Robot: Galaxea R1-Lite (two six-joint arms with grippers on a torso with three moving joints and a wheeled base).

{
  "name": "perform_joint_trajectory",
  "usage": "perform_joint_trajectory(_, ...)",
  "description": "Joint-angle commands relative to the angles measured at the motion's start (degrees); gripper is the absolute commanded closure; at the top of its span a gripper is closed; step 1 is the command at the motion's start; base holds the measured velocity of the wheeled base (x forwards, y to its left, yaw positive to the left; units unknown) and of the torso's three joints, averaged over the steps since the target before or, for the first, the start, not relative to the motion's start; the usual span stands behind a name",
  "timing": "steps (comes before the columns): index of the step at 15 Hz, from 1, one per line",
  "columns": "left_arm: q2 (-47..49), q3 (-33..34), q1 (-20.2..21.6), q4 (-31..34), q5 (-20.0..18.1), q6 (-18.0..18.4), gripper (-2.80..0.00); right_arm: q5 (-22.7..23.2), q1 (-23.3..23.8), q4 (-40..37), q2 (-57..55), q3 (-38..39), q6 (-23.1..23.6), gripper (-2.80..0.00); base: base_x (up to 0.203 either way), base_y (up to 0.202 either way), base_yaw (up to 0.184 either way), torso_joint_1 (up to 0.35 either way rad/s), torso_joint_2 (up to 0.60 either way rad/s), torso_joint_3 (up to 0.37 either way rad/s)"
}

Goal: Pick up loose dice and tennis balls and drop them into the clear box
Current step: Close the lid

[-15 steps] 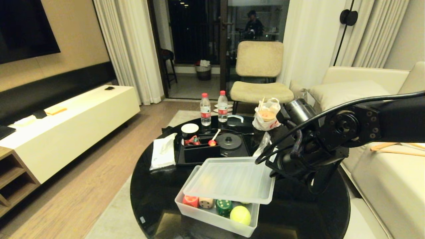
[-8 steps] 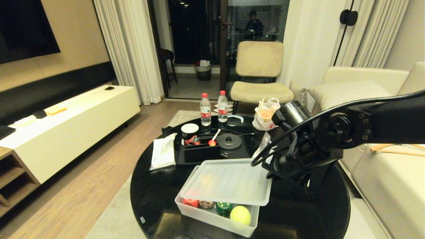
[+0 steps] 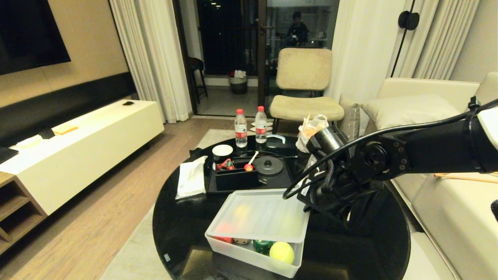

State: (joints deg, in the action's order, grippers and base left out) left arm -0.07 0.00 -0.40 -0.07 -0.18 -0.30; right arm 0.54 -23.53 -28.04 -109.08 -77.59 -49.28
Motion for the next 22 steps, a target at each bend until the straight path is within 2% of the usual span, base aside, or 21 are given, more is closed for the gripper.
perform_joint_trajectory(1, 0.1, 0.1, 0.0, 0.0, 0.0, -0.1, 0.0, 0.2, -0.4, -0.2, -0.8, 0.1, -0.4, 0.0, 0.0, 0.0, 0.0, 0.0, 0.0, 0.0)
perform_joint_trajectory(14, 0.1, 0.1, 0.0, 0.0, 0.0, -0.1, 0.0, 0.3, -1.6, 0.0, -3.9, 2.7, -0.7, 0.0, 0.0, 0.0, 0.0, 0.0, 0.0, 0.0)
perform_joint_trajectory(22, 0.1, 0.1, 0.0, 0.0, 0.0, -0.1, 0.0, 0.2, -2.5, 2.7, -5.6, 5.7, -0.6, 0.0, 0.0, 0.0, 0.0, 0.0, 0.0, 0.0)
